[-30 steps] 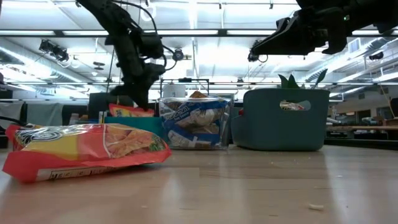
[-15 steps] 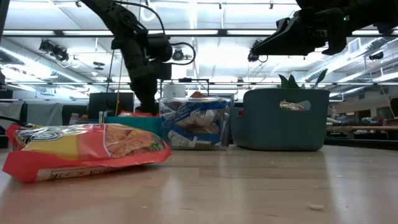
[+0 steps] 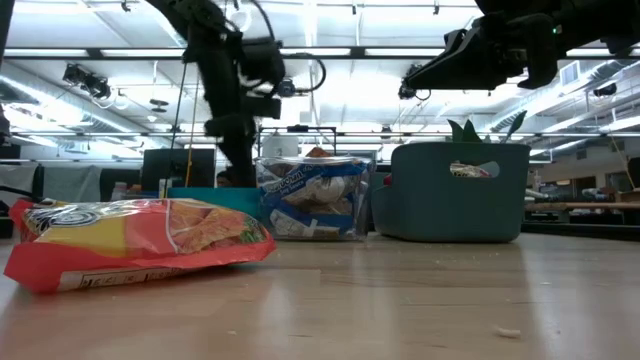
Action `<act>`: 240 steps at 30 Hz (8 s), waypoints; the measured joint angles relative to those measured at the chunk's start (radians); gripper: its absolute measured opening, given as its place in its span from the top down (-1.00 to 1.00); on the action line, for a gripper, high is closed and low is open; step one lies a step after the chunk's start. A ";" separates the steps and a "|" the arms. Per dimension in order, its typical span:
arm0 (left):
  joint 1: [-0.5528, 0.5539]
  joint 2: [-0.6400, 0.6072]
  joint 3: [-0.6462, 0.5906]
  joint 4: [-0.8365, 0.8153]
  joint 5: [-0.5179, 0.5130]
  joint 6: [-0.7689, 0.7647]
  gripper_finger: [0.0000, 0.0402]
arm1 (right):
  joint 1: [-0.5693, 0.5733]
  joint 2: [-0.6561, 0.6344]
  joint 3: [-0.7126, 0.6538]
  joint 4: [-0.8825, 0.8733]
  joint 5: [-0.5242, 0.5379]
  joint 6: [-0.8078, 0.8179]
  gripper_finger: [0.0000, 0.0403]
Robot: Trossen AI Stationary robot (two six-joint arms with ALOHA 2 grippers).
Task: Sort Maruchan noodles
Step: Put the orange noodle pack into the blue bin, then return to Home Position
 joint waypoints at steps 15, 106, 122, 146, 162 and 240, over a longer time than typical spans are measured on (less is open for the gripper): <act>-0.433 -0.003 0.134 -0.151 0.343 -0.679 0.15 | 0.000 0.000 0.000 -0.019 0.000 0.000 0.61; -0.678 0.345 0.183 -0.024 0.429 -1.117 0.16 | -0.054 0.004 -0.053 0.119 -0.082 -0.014 0.61; -0.656 0.343 0.215 -0.291 0.553 -1.084 0.16 | -0.065 0.004 -0.052 0.115 -0.085 0.005 0.61; -0.574 0.343 0.169 -0.119 0.583 -1.100 0.16 | -0.065 0.004 -0.052 0.111 -0.087 0.013 0.61; -0.601 0.382 0.169 -0.083 0.549 -1.074 0.49 | -0.065 0.004 -0.052 0.114 -0.099 0.013 0.61; 0.056 0.141 0.272 -0.432 0.180 -0.357 0.27 | -0.069 0.004 -0.052 0.094 -0.106 -0.015 0.61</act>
